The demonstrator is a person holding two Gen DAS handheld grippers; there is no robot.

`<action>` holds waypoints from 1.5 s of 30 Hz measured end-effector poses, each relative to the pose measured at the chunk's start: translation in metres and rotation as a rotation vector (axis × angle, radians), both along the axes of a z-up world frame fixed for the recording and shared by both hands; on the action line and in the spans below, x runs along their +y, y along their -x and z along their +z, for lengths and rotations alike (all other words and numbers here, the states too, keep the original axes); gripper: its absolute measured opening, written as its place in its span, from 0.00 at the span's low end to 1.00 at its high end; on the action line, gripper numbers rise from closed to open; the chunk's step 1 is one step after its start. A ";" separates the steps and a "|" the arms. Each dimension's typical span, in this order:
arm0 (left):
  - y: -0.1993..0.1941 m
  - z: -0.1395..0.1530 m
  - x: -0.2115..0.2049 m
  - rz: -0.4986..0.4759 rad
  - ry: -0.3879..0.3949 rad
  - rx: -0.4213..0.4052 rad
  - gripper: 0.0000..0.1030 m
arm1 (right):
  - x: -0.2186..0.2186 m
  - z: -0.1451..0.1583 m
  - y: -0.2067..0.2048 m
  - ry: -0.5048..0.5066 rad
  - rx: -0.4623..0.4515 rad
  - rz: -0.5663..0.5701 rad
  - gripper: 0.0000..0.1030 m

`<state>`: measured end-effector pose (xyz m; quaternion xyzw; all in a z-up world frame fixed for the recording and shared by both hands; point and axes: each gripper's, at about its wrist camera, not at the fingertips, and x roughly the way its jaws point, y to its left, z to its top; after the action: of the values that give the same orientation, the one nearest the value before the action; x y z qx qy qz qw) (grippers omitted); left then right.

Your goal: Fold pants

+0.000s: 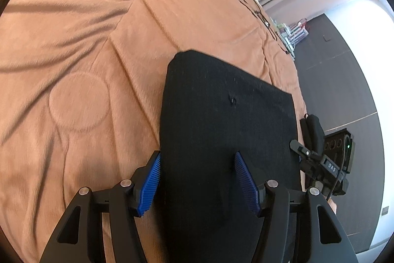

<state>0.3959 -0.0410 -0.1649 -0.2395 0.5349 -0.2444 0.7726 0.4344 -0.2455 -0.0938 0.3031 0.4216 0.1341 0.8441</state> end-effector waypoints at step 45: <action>0.058 -0.019 0.015 -0.063 0.067 0.082 0.64 | 0.067 -0.013 -0.026 -0.031 0.126 0.277 0.72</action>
<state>0.3378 -0.0257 -0.1841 -0.2583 0.5648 -0.2763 0.7334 0.4600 -0.1787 -0.1069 0.2627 0.5093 0.2364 0.7846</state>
